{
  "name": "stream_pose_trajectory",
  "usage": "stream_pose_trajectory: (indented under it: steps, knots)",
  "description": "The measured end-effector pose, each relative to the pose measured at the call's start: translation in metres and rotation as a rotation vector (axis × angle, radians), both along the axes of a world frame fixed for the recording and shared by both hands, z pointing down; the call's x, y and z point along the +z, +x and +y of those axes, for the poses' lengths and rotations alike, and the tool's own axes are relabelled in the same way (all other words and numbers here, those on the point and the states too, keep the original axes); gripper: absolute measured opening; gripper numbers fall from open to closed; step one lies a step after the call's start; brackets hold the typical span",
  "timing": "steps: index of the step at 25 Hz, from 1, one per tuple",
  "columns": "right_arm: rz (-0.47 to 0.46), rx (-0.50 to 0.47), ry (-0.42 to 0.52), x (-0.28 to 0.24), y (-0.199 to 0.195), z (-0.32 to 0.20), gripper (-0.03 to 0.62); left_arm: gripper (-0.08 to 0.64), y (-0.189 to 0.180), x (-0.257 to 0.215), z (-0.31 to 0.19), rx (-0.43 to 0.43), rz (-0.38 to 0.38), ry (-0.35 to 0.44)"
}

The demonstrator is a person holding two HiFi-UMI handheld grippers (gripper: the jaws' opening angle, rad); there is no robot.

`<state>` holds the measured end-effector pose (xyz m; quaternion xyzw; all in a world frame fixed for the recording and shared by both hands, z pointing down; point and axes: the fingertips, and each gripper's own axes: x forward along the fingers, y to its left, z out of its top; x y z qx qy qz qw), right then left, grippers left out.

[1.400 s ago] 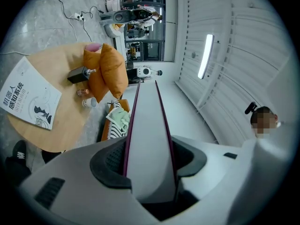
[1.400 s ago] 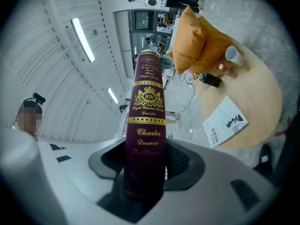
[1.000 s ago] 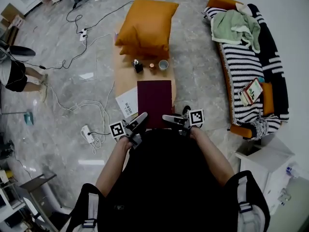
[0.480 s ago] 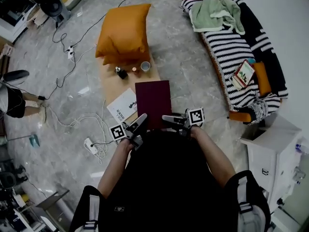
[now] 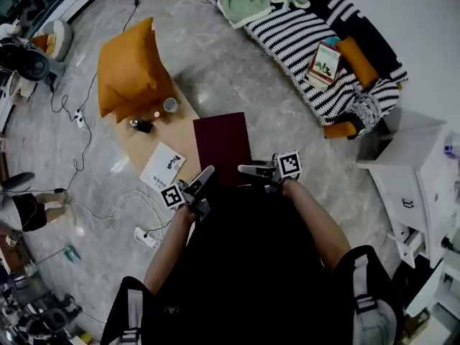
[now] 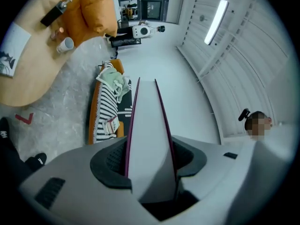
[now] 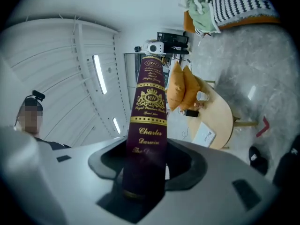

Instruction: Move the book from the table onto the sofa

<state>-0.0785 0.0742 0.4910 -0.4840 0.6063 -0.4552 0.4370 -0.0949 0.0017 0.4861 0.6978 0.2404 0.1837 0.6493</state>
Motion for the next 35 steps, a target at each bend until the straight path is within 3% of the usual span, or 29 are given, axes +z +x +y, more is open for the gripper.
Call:
stream_pose_trajectory:
  steps: [8,11,15,22,30,35]
  knots:
    - [0.038,0.191,0.032,-0.006,0.035,0.105,0.23,0.224,0.044,0.0,0.102,0.138,0.023,-0.029]
    - [0.058,0.269,-0.006,0.001,0.04,0.141,0.253,0.224,0.051,0.003,0.136,0.183,0.011,-0.026]
    - [0.075,0.399,-0.08,0.016,0.047,0.179,0.278,0.224,0.06,0.006,0.166,0.24,0.006,-0.002]
    - [0.058,0.631,-0.042,0.009,0.077,0.224,0.278,0.224,0.098,0.0,0.21,0.35,0.025,0.033]
    - [0.073,0.703,-0.173,0.024,0.099,0.247,0.256,0.224,0.129,0.016,0.23,0.453,0.005,0.011]
    - [0.072,0.734,-0.273,0.034,0.13,0.263,0.253,0.224,0.167,0.029,0.249,0.559,-0.002,0.07]
